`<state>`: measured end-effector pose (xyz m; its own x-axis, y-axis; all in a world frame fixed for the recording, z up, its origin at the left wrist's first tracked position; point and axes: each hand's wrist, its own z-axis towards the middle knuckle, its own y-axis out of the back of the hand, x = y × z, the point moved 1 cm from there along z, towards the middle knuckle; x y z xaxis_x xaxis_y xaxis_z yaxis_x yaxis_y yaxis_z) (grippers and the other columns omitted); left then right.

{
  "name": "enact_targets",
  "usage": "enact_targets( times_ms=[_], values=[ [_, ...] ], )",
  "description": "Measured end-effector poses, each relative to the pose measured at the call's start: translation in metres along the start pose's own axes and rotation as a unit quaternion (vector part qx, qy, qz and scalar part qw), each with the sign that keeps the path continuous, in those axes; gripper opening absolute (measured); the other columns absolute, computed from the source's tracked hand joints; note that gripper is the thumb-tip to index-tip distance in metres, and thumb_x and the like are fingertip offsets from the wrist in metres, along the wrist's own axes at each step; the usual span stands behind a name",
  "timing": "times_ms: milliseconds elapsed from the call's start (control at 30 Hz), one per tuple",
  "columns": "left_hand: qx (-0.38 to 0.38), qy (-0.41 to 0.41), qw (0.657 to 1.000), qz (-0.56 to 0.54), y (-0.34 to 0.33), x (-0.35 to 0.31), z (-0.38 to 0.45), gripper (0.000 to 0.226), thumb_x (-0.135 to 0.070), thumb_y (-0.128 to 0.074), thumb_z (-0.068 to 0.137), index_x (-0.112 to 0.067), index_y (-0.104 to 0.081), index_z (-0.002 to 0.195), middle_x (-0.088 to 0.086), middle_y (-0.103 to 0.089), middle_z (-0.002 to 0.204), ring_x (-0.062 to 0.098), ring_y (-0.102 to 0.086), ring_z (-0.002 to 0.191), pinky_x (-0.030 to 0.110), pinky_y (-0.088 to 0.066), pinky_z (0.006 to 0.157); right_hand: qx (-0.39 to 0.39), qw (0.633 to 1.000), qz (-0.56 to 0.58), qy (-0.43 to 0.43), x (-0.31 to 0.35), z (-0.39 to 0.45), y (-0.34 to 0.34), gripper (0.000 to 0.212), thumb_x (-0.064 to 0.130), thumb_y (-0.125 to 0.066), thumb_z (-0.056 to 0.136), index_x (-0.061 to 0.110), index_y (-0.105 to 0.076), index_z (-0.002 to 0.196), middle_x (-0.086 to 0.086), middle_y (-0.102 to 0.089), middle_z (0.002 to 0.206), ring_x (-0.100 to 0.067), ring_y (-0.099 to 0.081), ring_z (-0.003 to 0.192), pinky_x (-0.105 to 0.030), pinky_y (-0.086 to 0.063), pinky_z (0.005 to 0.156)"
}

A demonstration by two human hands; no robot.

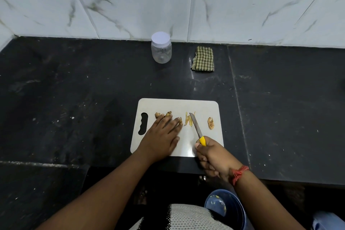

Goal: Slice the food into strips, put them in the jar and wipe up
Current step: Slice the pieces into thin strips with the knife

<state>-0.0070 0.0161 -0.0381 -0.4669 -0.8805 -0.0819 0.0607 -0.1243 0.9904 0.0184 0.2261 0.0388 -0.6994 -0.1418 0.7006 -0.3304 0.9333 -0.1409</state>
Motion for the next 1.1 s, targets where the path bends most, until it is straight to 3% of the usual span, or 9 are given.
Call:
enact_targets(
  times_ms=[200, 367, 533, 667, 833, 933, 1100],
  values=[
    [0.029, -0.009, 0.999, 0.021, 0.002, 0.001, 0.020, 0.056, -0.044, -0.033, 0.103, -0.015, -0.045, 0.150, 0.005, -0.043, 0.156, 0.027, -0.027, 0.149, 0.050, -0.012, 0.124, 0.000, 1.000, -0.002, 0.009, 0.007, 0.004, 0.009, 0.015, 0.025, -0.043, 0.103, 0.018, -0.041, 0.091, 0.001, -0.038, 0.058, -0.009, -0.025, 0.037, -0.010, -0.019, 0.039],
    [-0.029, 0.032, 0.999, 0.007, 0.005, 0.003, 0.015, 0.052, -0.037, -0.038, 0.103, -0.013, -0.048, 0.147, 0.004, -0.048, 0.152, 0.025, -0.034, 0.146, 0.051, -0.015, 0.124, -0.002, 1.000, -0.015, 0.021, 0.011, 0.007, 0.012, 0.017, 0.024, -0.043, 0.103, 0.017, -0.041, 0.089, 0.000, -0.038, 0.058, -0.010, -0.024, 0.037, -0.012, -0.019, 0.040],
    [-0.096, 0.164, 0.981, -0.044, 0.009, 0.020, 0.009, 0.039, -0.025, -0.049, 0.095, -0.012, -0.062, 0.129, 0.007, -0.057, 0.137, 0.027, -0.044, 0.135, 0.050, -0.016, 0.124, 0.011, 0.999, -0.035, 0.024, 0.015, 0.011, 0.010, 0.020, 0.027, -0.043, 0.103, 0.015, -0.041, 0.087, 0.000, -0.037, 0.056, -0.010, -0.025, 0.038, -0.014, -0.020, 0.039],
    [-0.104, 0.186, 0.975, -0.060, 0.013, 0.025, 0.011, 0.021, -0.023, -0.060, 0.089, -0.014, -0.069, 0.106, 0.007, -0.058, 0.131, 0.028, -0.045, 0.132, 0.052, -0.017, 0.123, 0.018, 0.999, -0.042, 0.024, 0.016, 0.014, 0.003, 0.019, 0.028, -0.043, 0.103, 0.016, -0.041, 0.087, 0.000, -0.038, 0.057, -0.010, -0.025, 0.039, -0.013, -0.020, 0.039],
    [-0.093, 0.222, 0.969, -0.057, 0.017, 0.020, 0.026, 0.015, -0.024, -0.063, 0.091, -0.015, -0.072, 0.099, 0.006, -0.059, 0.130, 0.028, -0.044, 0.131, 0.053, -0.017, 0.123, 0.023, 0.998, -0.050, 0.025, 0.018, 0.014, -0.004, 0.018, 0.027, -0.043, 0.103, 0.016, -0.041, 0.088, -0.001, -0.038, 0.058, -0.010, -0.024, 0.039, -0.013, -0.020, 0.040],
    [-0.079, 0.213, 0.973, -0.039, 0.021, 0.019, 0.034, 0.016, -0.025, -0.062, 0.092, -0.017, -0.072, 0.101, 0.003, -0.062, 0.126, 0.026, -0.048, 0.127, 0.051, -0.014, 0.124, 0.025, 0.998, -0.047, 0.027, 0.019, 0.013, -0.005, 0.018, 0.027, -0.043, 0.103, 0.016, -0.041, 0.089, 0.000, -0.038, 0.058, -0.010, -0.024, 0.039, -0.014, -0.020, 0.039],
    [-0.052, 0.164, 0.985, -0.013, 0.021, 0.012, 0.035, 0.012, -0.026, -0.063, 0.092, -0.023, -0.070, 0.101, -0.004, -0.070, 0.104, 0.018, -0.061, 0.101, 0.056, -0.014, 0.123, 0.016, 0.998, -0.050, 0.027, 0.019, 0.010, -0.006, 0.019, 0.027, -0.043, 0.103, 0.016, -0.040, 0.087, 0.002, -0.039, 0.055, -0.010, -0.024, 0.039, -0.014, -0.019, 0.039]
  ],
)
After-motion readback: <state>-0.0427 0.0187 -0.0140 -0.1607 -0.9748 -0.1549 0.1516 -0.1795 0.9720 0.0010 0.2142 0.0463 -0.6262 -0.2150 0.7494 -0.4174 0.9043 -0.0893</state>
